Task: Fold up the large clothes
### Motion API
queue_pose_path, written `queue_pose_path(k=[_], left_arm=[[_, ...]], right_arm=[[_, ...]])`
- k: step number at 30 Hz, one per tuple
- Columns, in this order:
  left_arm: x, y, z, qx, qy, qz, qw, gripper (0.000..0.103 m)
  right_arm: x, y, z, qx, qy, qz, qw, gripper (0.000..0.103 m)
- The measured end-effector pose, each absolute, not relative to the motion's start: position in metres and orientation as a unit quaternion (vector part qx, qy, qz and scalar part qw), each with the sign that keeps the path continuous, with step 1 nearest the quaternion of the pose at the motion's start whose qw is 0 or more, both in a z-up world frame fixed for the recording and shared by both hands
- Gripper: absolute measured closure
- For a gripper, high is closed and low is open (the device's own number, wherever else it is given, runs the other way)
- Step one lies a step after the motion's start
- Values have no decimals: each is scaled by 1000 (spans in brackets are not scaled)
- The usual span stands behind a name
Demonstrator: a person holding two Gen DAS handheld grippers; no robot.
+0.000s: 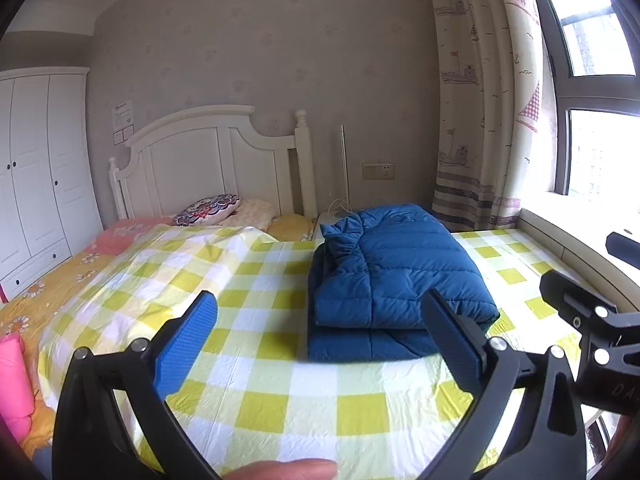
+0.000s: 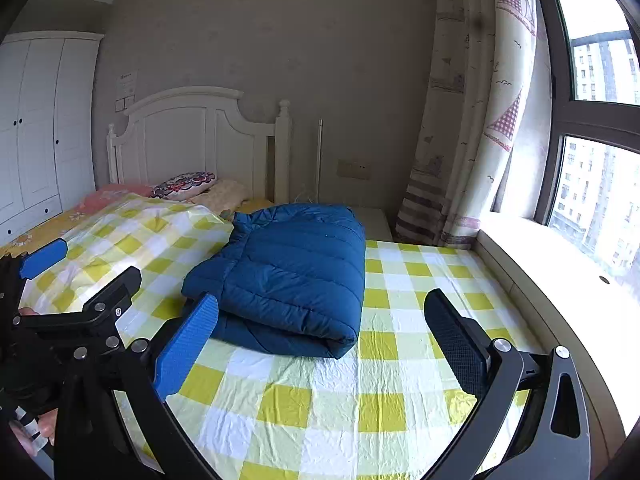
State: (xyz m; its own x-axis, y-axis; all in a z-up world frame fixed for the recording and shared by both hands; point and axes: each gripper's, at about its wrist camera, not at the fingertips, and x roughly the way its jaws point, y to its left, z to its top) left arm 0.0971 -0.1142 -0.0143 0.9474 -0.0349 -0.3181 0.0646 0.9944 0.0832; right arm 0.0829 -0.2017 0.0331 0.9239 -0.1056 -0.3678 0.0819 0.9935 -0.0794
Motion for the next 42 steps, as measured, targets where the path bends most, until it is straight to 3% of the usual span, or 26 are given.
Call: queue_pose_path(k=[42], left_arm=[[90,-102,-20,36,174,-35,984,2]], right_arm=[[88,-205,18,-36,207,-41,977,4]])
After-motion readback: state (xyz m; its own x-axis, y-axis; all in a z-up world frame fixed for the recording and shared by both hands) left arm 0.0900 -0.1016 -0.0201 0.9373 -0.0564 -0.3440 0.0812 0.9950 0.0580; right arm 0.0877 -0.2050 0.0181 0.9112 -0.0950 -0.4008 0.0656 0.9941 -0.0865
